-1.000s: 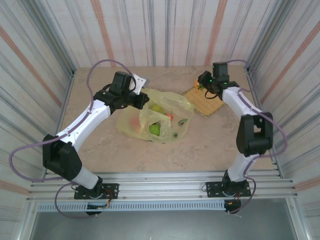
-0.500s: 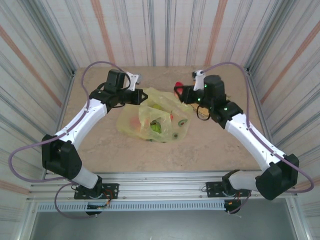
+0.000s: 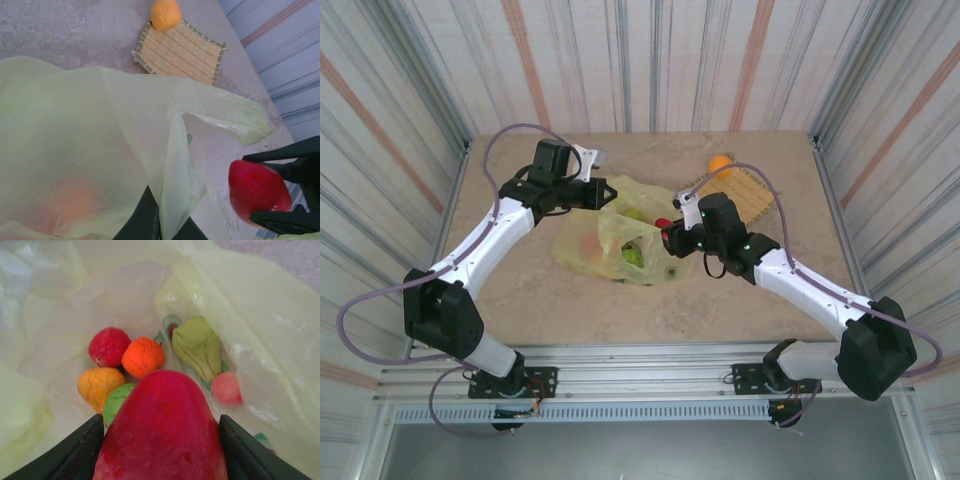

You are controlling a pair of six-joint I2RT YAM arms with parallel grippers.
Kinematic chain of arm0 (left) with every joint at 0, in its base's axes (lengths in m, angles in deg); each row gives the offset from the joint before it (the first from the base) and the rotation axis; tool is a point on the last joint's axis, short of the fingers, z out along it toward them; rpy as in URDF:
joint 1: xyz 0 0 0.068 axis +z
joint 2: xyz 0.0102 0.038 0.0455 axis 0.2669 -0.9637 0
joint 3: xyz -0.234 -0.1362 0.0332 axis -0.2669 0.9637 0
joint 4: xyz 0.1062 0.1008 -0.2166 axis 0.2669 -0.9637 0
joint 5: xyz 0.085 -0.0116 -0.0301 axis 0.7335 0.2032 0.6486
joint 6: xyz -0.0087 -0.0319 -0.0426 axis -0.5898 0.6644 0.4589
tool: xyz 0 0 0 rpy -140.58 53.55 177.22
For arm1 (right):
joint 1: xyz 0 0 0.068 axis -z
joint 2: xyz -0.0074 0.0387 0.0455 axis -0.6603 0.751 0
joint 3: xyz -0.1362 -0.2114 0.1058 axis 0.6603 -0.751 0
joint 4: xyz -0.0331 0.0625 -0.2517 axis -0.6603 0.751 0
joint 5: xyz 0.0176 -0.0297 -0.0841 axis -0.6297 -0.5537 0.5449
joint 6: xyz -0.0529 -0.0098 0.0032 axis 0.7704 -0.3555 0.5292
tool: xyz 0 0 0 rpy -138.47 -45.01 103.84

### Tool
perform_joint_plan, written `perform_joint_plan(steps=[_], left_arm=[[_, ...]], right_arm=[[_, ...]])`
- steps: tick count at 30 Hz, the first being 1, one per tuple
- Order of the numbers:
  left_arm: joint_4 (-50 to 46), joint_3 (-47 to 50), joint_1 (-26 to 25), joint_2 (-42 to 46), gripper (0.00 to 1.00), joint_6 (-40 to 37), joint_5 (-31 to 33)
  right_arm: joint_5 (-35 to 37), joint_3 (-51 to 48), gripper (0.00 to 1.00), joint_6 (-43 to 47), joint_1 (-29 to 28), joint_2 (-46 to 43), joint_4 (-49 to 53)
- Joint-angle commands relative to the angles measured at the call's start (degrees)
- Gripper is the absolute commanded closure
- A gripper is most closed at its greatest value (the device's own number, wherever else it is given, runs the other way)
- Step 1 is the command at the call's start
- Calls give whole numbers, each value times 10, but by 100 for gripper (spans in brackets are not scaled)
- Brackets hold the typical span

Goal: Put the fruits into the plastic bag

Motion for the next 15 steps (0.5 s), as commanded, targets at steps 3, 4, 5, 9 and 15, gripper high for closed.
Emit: perform_joint_plan(steps=[3,4,5,9,15], left_arm=[[-1,5,6,1,100,4,-13],[0,5,6,1,100,5,-14],[0,5,6,1,100,6,-15],[2,6,5,1,100,12,-25],[19,14,6,6,100,25,-40]], right_arm=[[31,-25,47,14,-9,26,-57],[36,-25,46,10,-12,36,-69],[39,-24,46,7,-15,46,-80],[60,-4,45,-21,-24,103,-141],[91,38,44,-98,-40,194,-218]])
